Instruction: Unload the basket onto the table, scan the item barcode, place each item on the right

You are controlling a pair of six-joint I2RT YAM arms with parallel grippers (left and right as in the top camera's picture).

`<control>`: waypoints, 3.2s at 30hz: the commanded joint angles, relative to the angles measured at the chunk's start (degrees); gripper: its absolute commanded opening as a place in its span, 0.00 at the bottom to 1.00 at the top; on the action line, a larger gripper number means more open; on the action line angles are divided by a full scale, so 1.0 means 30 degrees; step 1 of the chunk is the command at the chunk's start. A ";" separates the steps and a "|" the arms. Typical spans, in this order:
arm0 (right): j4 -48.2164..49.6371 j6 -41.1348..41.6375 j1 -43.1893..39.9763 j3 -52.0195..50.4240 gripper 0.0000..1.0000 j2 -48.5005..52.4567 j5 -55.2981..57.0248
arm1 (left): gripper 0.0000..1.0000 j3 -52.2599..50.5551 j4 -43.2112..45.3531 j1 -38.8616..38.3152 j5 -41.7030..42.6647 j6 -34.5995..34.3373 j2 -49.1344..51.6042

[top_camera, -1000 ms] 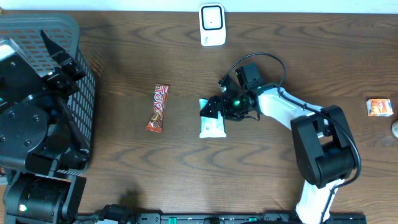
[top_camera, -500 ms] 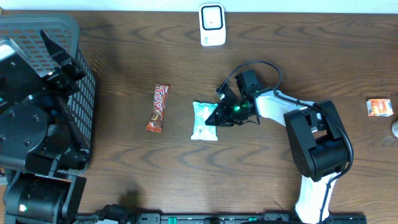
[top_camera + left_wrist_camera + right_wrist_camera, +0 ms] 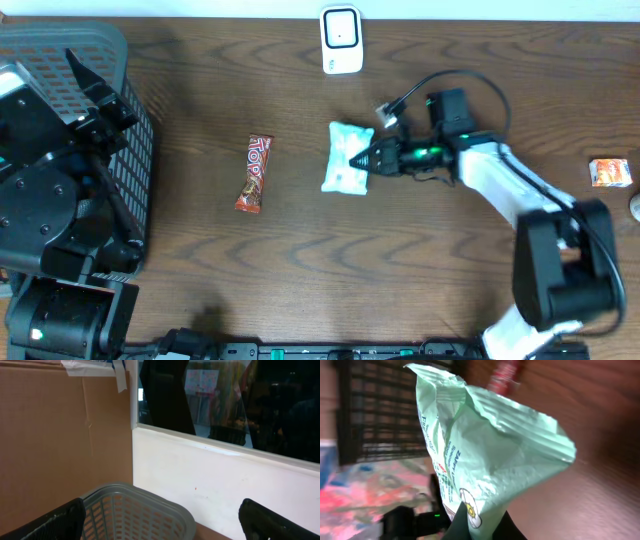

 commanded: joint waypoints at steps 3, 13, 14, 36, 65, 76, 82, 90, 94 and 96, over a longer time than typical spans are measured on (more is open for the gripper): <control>-0.0036 0.2484 -0.0627 0.0102 0.01 -0.1960 -0.2572 | 0.98 -0.0117 0.0000 0.0066 0.0036 -0.0226 -0.0007; -0.0364 0.5588 -0.0670 0.0102 0.01 -0.2980 -0.0991 | 0.98 -0.0117 0.0007 0.0066 0.0036 -0.0226 0.0044; -0.0328 0.5588 -0.0561 0.0102 0.01 -0.2980 -0.0095 | 0.98 -0.0117 0.0000 0.0066 0.0036 -0.0226 0.0044; -0.2171 0.0007 0.5756 0.2856 0.01 -0.3031 1.8323 | 0.98 -0.0117 -0.0794 0.0066 0.0029 -0.0226 0.0073; 1.2852 -1.4899 0.5100 1.2043 0.01 0.8116 2.9478 | 0.98 -0.0117 -0.0794 0.0066 0.0029 -0.0226 0.0073; 1.2903 -1.6072 0.4787 1.7486 0.01 1.3814 3.0454 | 0.98 -0.0117 -0.0801 0.0066 0.0029 -0.0226 0.0080; 1.1060 -1.5671 0.5158 1.7478 0.01 1.4105 3.0454 | 0.98 -0.0117 -0.0794 0.0066 0.0029 -0.0226 0.0080; 0.7868 -1.4535 0.5362 1.7478 0.01 1.4018 3.0221 | 0.98 -0.0117 -0.0787 0.0066 0.0029 -0.0226 0.0080; 0.7198 -1.3865 0.5486 1.7478 0.01 1.2954 3.0228 | 0.98 -0.0117 -0.0794 0.0066 0.0029 -0.0219 0.0080; 0.6375 -1.3835 0.5486 1.7478 0.01 1.1846 3.0235 | 0.98 -0.0117 -0.0794 0.0066 0.0029 -0.0226 0.0080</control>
